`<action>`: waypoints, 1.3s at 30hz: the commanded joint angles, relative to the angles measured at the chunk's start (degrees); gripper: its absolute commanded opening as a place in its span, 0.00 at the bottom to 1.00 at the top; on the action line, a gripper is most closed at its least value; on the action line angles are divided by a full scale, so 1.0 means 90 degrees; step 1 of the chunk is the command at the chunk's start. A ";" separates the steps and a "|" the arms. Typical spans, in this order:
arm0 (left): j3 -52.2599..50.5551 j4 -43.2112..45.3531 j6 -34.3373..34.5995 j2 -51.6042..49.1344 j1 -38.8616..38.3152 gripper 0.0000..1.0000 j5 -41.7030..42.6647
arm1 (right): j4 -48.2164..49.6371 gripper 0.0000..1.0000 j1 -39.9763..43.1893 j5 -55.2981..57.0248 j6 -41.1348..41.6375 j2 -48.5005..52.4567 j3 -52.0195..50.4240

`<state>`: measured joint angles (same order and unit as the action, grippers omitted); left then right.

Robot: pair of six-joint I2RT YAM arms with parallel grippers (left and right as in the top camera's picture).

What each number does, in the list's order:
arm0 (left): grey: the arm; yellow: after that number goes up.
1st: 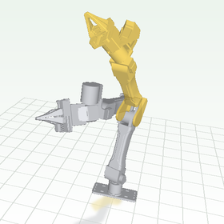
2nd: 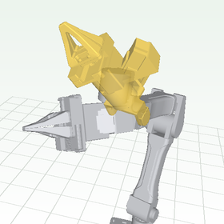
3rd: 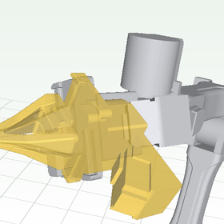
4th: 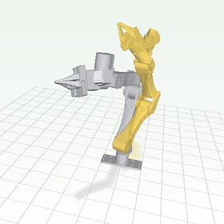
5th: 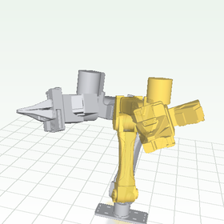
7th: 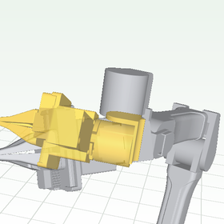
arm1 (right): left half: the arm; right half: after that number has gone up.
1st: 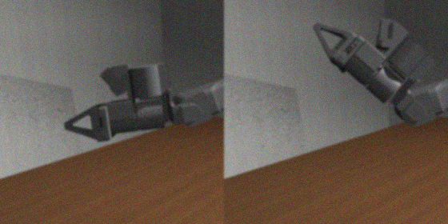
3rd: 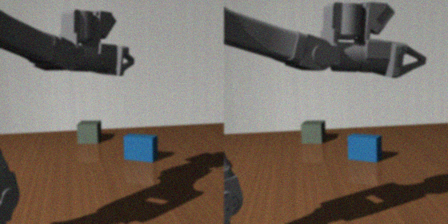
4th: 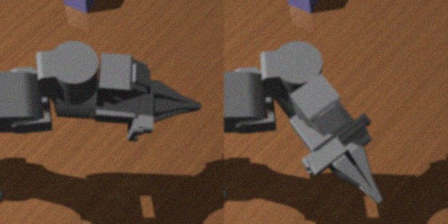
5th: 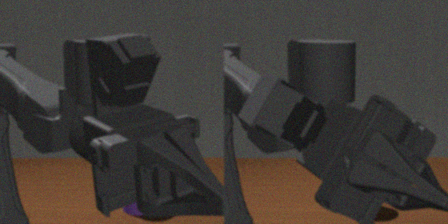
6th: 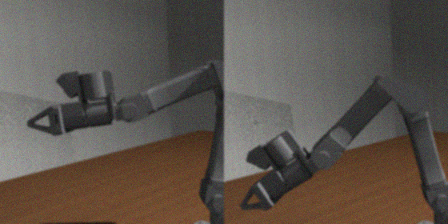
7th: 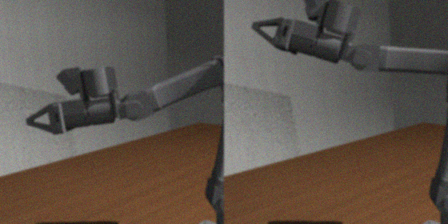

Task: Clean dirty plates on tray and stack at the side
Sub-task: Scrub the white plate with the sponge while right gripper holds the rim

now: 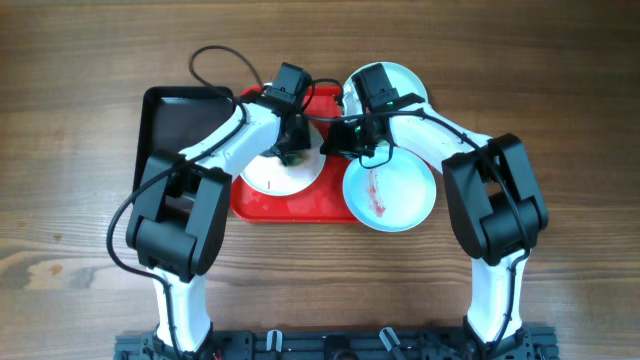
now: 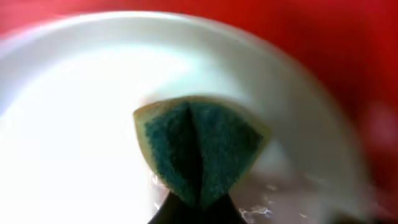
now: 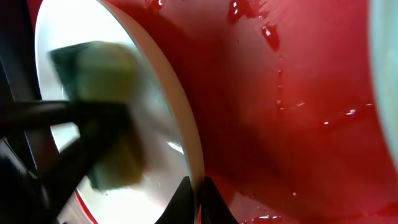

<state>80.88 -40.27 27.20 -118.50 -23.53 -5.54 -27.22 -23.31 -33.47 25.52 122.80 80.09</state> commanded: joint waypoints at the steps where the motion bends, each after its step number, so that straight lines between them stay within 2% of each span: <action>1: -0.0248 -0.0746 0.1290 -0.0299 0.0061 0.04 -0.2293 | -0.0070 0.04 -0.0068 0.0051 0.0017 0.0274 0.0005; 4: -0.0248 -0.1273 0.1413 -0.0299 0.0061 0.04 -0.2492 | -0.0053 0.04 -0.0068 0.0049 0.0017 0.0274 0.0005; 7: -0.0248 -0.1644 0.1234 -0.0299 0.0061 0.04 -0.2050 | -0.0046 0.04 -0.0068 0.0049 0.0017 0.0274 0.0005; 11: -0.0245 -0.1936 -0.0818 -0.0296 0.0068 0.04 -0.0092 | -0.0019 0.04 -0.0049 0.0046 0.0019 0.0274 0.0005; 16: -0.0243 -0.2188 -0.1163 -0.0279 0.0148 0.04 0.0729 | 0.0024 0.04 0.0163 -0.0061 0.0090 0.0274 0.0005; 18: -0.0236 -0.2329 -0.2086 -0.0272 0.0272 0.04 0.1838 | 0.0022 0.04 0.0228 -0.0075 0.0083 0.0274 0.0005; 21: -0.0236 -0.2487 -0.2866 -0.0272 0.0389 0.04 0.2759 | 0.0051 0.04 0.0228 -0.0073 0.0080 0.0274 0.0005; 27: -0.0236 -0.2429 -0.3427 -0.0272 0.0391 0.04 0.3262 | 0.0053 0.04 0.0228 -0.0075 0.0083 0.0274 0.0005; 32: -0.0236 -0.1659 -0.3500 -0.0274 0.0372 0.04 0.3769 | 0.0049 0.04 0.0228 -0.0075 0.0085 0.0274 0.0005; 39: -0.0236 -0.0753 -0.3497 -0.0274 0.0335 0.04 0.3786 | 0.0046 0.04 0.0228 -0.0078 0.0083 0.0274 0.0005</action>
<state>79.70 -49.91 -2.57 -119.11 -19.51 25.52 -26.76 -21.06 -34.30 24.43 122.83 80.09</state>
